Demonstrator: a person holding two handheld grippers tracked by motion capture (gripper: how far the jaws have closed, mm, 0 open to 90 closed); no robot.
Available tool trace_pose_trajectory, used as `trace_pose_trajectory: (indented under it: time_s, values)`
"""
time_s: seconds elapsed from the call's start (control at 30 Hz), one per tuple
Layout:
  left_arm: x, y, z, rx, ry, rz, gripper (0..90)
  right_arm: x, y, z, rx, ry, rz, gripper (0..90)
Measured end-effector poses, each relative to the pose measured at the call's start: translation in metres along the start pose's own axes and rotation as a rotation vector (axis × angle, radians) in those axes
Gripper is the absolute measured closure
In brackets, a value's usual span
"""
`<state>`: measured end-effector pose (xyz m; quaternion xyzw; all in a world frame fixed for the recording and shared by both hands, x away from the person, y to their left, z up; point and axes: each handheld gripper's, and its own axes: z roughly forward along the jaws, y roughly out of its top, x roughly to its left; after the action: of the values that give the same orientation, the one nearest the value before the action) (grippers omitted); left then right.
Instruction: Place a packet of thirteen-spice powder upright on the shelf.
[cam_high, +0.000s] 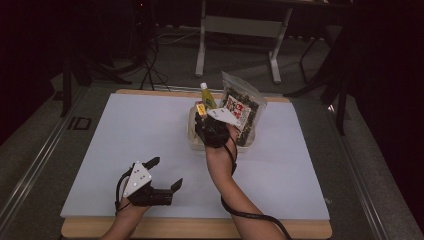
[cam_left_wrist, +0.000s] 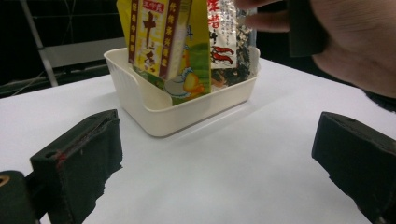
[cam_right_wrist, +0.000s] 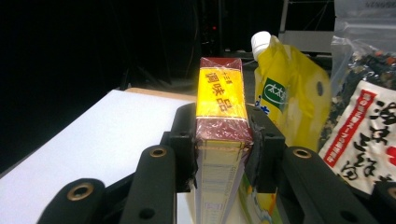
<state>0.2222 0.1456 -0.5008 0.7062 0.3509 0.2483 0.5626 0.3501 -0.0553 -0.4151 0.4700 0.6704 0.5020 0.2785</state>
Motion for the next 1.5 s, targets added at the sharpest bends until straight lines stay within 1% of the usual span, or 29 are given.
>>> trace_pose_trajectory:
  time_s: [0.07,0.13,0.17,0.23,0.33,0.5,0.6,0.67,0.7,0.97,1.03,1.13,1.2,1.27,1.3,1.33,1.47,1.5]
  values:
    - [0.000,0.000,0.000,0.002,0.001,0.006,1.9,0.001,-0.001,0.005,-0.001,-0.009,0.004,67.7]
    - [0.000,-0.001,0.000,0.001,-0.004,0.000,1.9,0.002,-0.001,0.011,0.001,-0.029,0.000,67.7]
    - [0.000,-0.001,0.000,0.002,-0.003,0.002,1.9,0.002,-0.001,0.013,0.005,-0.036,0.005,67.7]
    - [0.000,-0.001,0.000,0.004,-0.007,0.000,1.9,0.003,-0.002,0.018,0.011,-0.035,0.022,67.7]
    - [0.000,-0.001,0.000,0.002,-0.007,0.005,1.9,0.005,-0.004,0.026,0.021,-0.060,0.021,67.7]
    - [-0.001,-0.002,0.001,0.004,-0.011,0.007,2.0,0.006,-0.009,0.036,0.035,-0.087,0.029,67.7]
    - [-0.001,-0.002,0.001,0.013,-0.005,0.013,2.0,0.008,-0.008,0.039,0.030,-0.097,0.043,67.6]
    - [-0.001,-0.003,0.001,0.014,-0.009,0.005,2.0,0.011,-0.008,0.041,0.029,-0.106,0.029,67.6]
    - [-0.001,-0.003,0.001,0.017,-0.010,0.008,2.0,0.012,-0.008,0.042,0.026,-0.111,0.023,67.5]
    - [0.001,-0.003,0.001,0.016,-0.011,0.005,2.0,0.014,-0.006,0.047,0.032,-0.110,0.047,66.7]
    - [0.000,-0.003,0.001,0.016,-0.015,0.006,2.0,0.017,-0.004,0.047,0.036,-0.112,0.042,66.6]
    - [0.000,-0.004,0.002,0.018,-0.020,0.003,2.0,0.018,-0.004,0.048,0.039,-0.113,0.056,65.9]
    - [0.000,-0.004,0.002,0.022,-0.020,0.003,2.1,0.018,-0.004,0.048,0.042,-0.103,0.077,65.3]
    - [-0.001,-0.004,0.002,0.020,-0.023,0.001,2.1,0.017,-0.005,0.049,0.044,-0.095,0.077,64.5]
    - [-0.001,-0.004,0.002,0.020,-0.021,0.008,2.1,0.016,-0.005,0.050,0.042,-0.086,0.085,64.1]
    - [0.000,-0.004,0.002,0.020,-0.023,0.005,2.1,0.015,-0.005,0.049,0.044,-0.078,0.100,63.6]
    - [0.000,-0.005,0.002,0.019,-0.023,-0.004,2.1,0.015,-0.005,0.050,0.060,-0.055,0.119,61.0]
    - [0.000,-0.005,0.002,0.019,-0.023,-0.003,2.1,0.014,-0.005,0.051,0.066,-0.042,0.125,60.0]
